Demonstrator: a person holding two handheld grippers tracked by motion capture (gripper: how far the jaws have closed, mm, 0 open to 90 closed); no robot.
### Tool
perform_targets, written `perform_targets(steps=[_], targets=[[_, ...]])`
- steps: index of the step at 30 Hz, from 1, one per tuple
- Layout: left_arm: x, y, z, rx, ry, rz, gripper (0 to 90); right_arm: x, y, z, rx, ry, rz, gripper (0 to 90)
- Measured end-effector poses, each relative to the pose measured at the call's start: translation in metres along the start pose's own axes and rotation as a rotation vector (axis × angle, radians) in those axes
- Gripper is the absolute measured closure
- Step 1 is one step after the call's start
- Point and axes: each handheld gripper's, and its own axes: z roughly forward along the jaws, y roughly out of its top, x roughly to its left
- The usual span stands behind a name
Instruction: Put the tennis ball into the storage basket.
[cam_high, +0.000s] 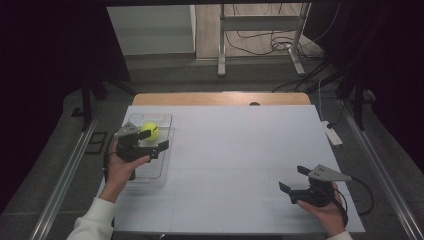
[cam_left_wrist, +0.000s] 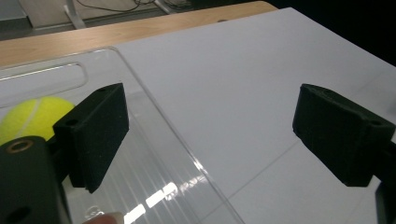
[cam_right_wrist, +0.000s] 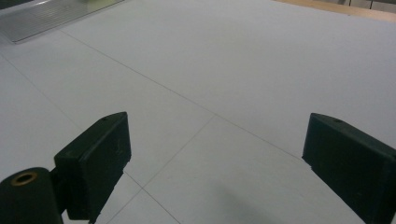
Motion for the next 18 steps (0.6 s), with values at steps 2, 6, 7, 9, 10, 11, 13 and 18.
perform_targets(steps=[2, 6, 7, 9, 10, 11, 13, 18], targets=[[-0.006, -0.004, -0.001, -0.002, -0.008, 0.006, 11.9, 0.0, 0.0, -0.001, 0.001, -0.003, 0.001, 8.1], [-0.014, -0.012, -0.004, -0.004, -0.023, 0.01, 11.6, 0.0, 0.0, -0.002, -0.004, 0.0, 0.004, 8.1], [-0.016, -0.014, -0.005, -0.003, -0.029, 0.013, 11.6, -0.001, 0.0, -0.002, -0.005, -0.001, 0.003, 8.0], [-0.021, -0.02, -0.006, 0.002, -0.038, 0.011, 11.3, -0.001, 0.0, -0.002, -0.006, 0.0, 0.006, 8.0], [-0.023, -0.023, -0.007, 0.008, -0.041, 0.015, 11.1, -0.001, 0.001, -0.002, -0.007, 0.001, 0.007, 8.0], [-0.025, -0.026, -0.007, 0.014, -0.042, 0.017, 10.8, -0.001, 0.001, -0.002, -0.009, 0.002, 0.008, 8.0], [-0.027, -0.032, -0.009, 0.017, -0.048, 0.015, 10.6, -0.001, 0.001, -0.003, -0.012, 0.003, 0.009, 8.0], [-0.03, -0.045, -0.011, 0.03, -0.051, 0.01, 10.5, -0.002, 0.001, -0.004, -0.015, 0.003, 0.017, 8.0]])
